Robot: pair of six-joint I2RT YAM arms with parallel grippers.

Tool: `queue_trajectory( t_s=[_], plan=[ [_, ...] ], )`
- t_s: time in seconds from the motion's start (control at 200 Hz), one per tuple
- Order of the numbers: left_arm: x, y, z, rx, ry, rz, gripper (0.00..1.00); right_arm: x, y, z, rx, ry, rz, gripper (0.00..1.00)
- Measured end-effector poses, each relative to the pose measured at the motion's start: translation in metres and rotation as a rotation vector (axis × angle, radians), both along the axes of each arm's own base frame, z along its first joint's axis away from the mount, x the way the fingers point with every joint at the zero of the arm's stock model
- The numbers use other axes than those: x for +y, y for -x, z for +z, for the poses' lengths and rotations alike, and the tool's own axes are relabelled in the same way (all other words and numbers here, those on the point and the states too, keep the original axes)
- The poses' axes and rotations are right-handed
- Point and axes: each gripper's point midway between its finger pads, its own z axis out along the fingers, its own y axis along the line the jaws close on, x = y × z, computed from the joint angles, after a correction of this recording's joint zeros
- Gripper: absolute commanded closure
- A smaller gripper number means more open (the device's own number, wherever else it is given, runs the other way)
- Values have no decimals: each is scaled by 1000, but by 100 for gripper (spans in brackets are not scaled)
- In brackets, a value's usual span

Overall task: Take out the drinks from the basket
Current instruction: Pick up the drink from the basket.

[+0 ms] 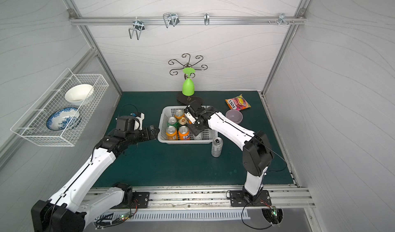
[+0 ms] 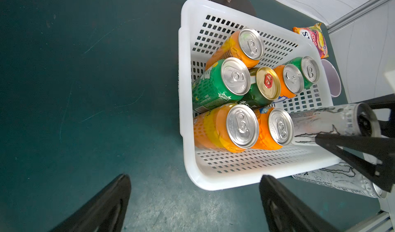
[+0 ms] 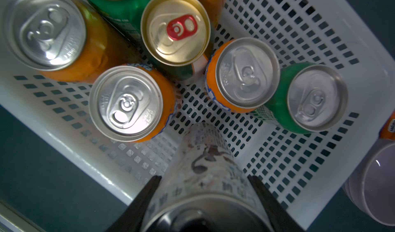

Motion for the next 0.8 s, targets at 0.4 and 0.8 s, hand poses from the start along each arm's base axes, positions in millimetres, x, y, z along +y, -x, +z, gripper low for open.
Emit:
queue_trajectory(
  t_s=[0.4,0.8],
  plan=[
    [0,0,0,0,0,-2,2,-7,16,55,-61,-46,16,48],
    [-1,0,0,0,3,-6,2,-18,46,95,-113,-90,23,48]
  ],
)
